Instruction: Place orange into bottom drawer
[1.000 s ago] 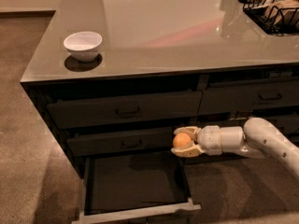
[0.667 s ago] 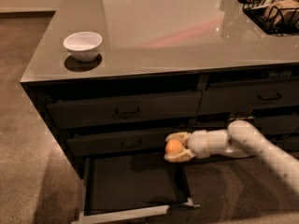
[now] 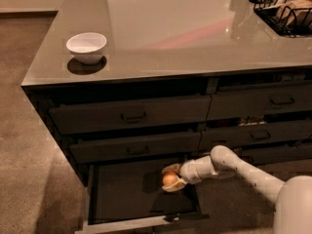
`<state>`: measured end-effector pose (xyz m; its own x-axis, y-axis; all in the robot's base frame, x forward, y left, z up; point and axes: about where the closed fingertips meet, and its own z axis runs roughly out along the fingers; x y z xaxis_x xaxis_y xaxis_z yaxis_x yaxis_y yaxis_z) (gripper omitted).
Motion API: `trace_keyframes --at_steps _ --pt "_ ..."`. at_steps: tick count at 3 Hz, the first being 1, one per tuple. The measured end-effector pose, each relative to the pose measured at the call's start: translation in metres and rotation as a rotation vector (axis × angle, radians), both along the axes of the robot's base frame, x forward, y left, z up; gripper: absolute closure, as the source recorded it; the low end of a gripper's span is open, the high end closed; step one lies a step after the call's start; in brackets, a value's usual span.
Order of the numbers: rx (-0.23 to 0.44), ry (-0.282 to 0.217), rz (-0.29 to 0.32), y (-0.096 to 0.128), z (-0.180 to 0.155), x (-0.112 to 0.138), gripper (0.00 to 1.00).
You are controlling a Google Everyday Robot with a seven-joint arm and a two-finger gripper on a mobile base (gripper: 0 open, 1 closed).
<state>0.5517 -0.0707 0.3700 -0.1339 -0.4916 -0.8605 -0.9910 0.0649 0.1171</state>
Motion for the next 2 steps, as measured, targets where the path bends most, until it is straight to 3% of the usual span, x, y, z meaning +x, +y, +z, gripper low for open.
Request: trace_keyframes --at_steps 1,2 --pt "0.007 -0.001 -0.002 0.001 0.007 -0.001 1.0" --pt "-0.084 -0.027 -0.009 0.007 -0.023 0.01 1.0"
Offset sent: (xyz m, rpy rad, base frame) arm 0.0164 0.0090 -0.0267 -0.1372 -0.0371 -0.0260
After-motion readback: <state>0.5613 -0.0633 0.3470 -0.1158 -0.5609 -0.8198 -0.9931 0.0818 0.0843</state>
